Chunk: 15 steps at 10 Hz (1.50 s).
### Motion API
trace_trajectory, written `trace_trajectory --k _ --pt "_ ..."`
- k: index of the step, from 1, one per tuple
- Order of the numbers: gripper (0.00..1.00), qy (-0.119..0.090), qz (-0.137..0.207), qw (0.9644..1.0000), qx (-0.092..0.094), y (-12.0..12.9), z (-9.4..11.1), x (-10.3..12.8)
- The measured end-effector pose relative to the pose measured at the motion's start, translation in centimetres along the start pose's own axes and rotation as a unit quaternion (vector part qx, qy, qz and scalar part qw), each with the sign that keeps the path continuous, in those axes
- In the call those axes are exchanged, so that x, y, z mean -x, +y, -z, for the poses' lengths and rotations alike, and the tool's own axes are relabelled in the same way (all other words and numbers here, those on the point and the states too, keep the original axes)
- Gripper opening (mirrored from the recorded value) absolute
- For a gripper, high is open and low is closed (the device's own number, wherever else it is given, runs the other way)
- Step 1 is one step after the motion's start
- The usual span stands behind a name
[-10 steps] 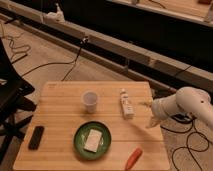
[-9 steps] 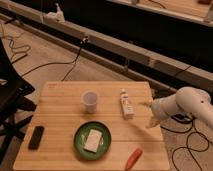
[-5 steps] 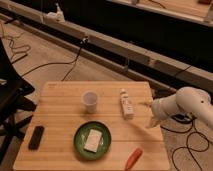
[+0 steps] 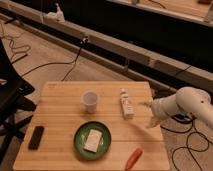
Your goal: Place the white sponge in the ceramic cup
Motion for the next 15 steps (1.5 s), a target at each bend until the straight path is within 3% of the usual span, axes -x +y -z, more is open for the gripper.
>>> trace_trajectory --k 13,15 --pt "0.74 0.000 -0.001 1.0000 0.000 0.0 0.0 -0.1" --pt "0.74 0.002 0.013 0.9999 0.011 -0.6 0.1 1.0"
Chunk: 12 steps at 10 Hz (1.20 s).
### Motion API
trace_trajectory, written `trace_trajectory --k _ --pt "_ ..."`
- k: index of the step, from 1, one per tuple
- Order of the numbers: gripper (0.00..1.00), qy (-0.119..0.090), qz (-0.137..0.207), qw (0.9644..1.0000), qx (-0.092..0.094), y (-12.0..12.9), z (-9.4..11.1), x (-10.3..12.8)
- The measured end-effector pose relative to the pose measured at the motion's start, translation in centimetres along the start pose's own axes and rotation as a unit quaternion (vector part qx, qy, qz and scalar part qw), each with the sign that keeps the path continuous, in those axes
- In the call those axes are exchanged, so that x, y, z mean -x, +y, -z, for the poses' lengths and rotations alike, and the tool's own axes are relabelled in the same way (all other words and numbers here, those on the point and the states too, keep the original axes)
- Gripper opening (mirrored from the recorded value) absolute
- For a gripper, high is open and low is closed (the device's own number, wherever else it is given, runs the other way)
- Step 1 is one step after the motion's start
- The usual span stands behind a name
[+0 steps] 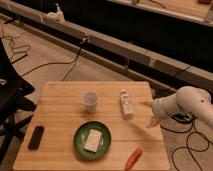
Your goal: Place the white sponge in the ceramic cup
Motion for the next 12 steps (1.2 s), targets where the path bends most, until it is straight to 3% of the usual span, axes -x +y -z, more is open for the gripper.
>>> trace_trajectory --k 3,5,6,8,9,10,12 --pt "0.74 -0.025 0.068 0.9968 0.034 -0.7 -2.1 5.5" --pt "0.74 -0.052 0.118 0.9902 0.055 -0.8 -3.9 10.0" --pt "0.74 -0.072 0.151 0.9837 0.066 -0.8 -5.0 13.2" --pt "0.74 -0.102 0.212 0.9681 0.087 -0.2 -6.7 18.3" --pt "0.74 -0.118 0.249 0.9564 0.098 0.6 -7.6 21.1" --pt "0.74 -0.135 0.293 0.9396 0.115 2.0 -8.5 24.0" --pt "0.74 -0.150 0.336 0.9205 0.130 3.9 -9.4 26.5"
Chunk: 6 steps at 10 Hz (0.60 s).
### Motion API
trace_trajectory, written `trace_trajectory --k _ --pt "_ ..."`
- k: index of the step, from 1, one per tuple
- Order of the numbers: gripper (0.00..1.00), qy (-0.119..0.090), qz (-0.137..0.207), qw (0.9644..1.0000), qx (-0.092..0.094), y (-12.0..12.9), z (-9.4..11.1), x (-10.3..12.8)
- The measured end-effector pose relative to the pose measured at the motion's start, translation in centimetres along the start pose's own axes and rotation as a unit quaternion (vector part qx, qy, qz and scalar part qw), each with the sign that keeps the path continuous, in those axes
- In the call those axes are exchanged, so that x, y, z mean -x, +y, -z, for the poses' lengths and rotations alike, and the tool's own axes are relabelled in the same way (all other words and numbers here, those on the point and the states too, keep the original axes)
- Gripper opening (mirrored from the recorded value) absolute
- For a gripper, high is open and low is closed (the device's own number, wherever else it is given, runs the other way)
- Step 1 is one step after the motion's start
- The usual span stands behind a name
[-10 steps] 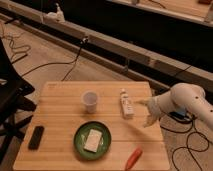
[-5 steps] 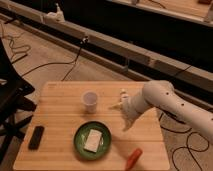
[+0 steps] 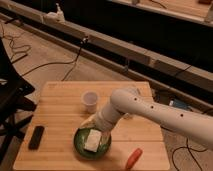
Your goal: Place the white sponge in the ceramic cup
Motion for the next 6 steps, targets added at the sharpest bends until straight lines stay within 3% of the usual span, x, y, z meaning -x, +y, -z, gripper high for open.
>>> trace_trajectory --k 3,6 --pt "0.74 0.000 0.000 1.0000 0.001 0.1 -0.1 0.0" --pt "0.74 -0.001 -0.006 0.9999 0.011 0.7 -1.7 -1.2"
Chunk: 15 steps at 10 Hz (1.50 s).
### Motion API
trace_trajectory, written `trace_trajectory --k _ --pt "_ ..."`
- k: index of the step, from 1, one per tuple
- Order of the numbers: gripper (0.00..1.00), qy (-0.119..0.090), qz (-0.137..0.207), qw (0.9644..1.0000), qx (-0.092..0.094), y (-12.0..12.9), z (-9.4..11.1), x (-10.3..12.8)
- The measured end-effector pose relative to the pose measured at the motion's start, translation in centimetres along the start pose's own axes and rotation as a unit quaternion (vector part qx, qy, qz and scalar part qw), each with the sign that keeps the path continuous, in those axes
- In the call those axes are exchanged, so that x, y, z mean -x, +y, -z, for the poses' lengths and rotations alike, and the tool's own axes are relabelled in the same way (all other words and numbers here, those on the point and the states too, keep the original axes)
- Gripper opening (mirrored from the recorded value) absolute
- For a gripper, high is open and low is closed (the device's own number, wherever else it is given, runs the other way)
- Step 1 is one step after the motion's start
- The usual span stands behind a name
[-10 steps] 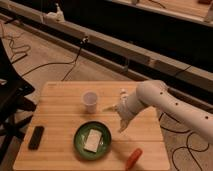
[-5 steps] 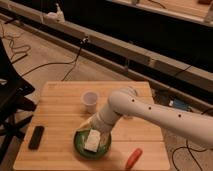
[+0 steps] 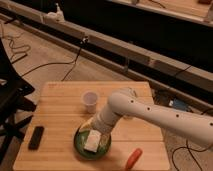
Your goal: Place the white sponge in the ceramic cup
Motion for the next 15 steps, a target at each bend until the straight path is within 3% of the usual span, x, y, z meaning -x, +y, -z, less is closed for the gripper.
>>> trace_trajectory --k 4,8,11,15 --pt "0.74 -0.004 0.004 0.9989 0.047 -0.2 -4.2 -1.9" --pt "0.74 -0.022 0.002 0.9955 0.092 -1.0 -8.2 -3.3" --pt "0.74 -0.033 -0.023 0.9938 0.104 0.1 -9.6 -4.6" --pt "0.74 -0.037 -0.055 0.9916 0.111 1.9 -9.9 -6.1"
